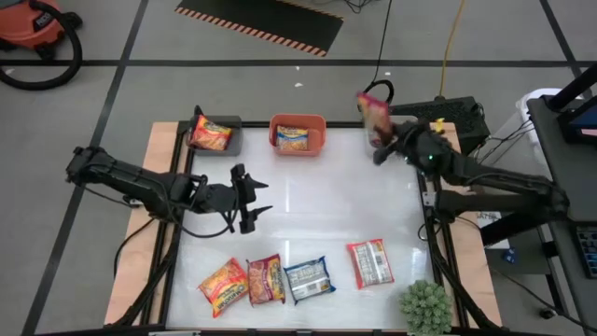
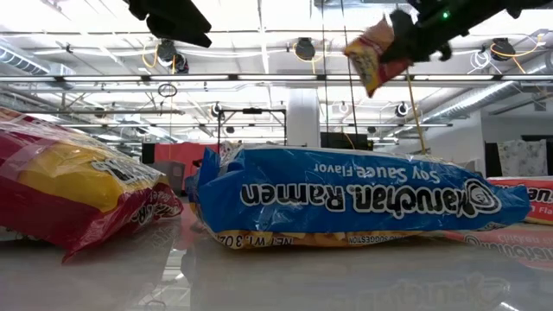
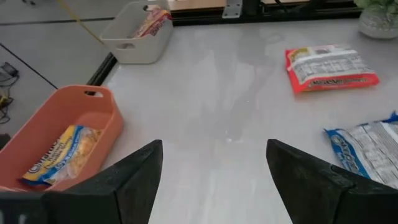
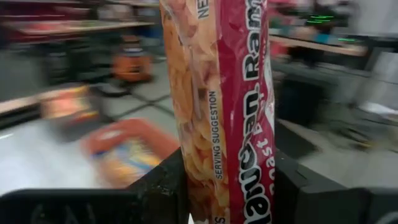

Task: Sort Maruchan noodles
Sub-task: Put the top red noodle pack into the gray bin

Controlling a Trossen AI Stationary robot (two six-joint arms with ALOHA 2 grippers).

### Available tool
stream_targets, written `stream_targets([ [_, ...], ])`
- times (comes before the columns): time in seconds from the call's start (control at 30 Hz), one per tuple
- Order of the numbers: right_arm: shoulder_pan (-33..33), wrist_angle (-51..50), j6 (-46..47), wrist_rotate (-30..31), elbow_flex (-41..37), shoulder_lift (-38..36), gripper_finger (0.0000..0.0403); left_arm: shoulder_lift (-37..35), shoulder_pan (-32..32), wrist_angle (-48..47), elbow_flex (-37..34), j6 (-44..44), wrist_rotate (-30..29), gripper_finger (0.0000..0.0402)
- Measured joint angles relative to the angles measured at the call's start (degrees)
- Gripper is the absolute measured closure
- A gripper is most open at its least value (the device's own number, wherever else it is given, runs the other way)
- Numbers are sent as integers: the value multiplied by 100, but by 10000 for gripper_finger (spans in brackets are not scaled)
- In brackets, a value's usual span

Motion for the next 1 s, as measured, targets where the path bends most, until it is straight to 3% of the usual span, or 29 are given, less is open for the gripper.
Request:
stream_targets([
  [0.23,-984,267,391,58,-454,155,278,0,221,87,0,5,6,110],
  [0.67,-1312,3681,2091,297,-2642,217,277,4,437,201,0,-115,7,110],
  [0.9,-1312,3750,2243,974,-3042,228,277,7,469,473,0,-18,7,110],
  [1.0,-1312,3740,2878,1153,-3179,271,277,7,470,516,0,61,8,110],
])
